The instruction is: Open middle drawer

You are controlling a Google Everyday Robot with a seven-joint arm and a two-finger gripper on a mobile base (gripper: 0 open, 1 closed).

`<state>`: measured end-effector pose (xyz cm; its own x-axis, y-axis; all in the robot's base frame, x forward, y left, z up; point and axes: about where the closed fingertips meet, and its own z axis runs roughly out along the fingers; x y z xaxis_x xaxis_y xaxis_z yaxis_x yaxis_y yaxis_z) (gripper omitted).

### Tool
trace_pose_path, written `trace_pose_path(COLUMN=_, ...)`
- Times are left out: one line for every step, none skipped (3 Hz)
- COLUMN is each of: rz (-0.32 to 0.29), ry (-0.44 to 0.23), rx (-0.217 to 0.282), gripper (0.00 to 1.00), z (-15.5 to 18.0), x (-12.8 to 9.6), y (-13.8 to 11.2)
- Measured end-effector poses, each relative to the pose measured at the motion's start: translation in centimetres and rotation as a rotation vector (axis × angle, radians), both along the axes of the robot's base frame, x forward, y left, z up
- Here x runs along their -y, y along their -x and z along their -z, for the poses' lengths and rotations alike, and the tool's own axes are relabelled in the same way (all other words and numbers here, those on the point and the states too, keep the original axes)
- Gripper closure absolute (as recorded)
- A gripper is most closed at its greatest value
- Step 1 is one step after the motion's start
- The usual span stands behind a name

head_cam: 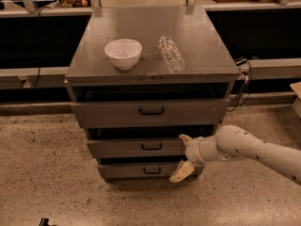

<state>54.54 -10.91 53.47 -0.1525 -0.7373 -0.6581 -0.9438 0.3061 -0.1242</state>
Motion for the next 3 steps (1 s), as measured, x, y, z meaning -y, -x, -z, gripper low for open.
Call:
trace_pose_path(rz=-0.051, ry=0.062, rx=0.016, gripper=0.0, z=1.5, x=-0.3, y=-0.2)
trace_pose_path(rz=-0.103, ry=0.104, rx=0.036, gripper=0.0, z=2.4, x=-0.5, y=-0.9)
trace_pose_path(rz=-0.141, ry=0.074, rx=0.038, gripper=0.0, z=3.1, x=-0.1, y=-2.3)
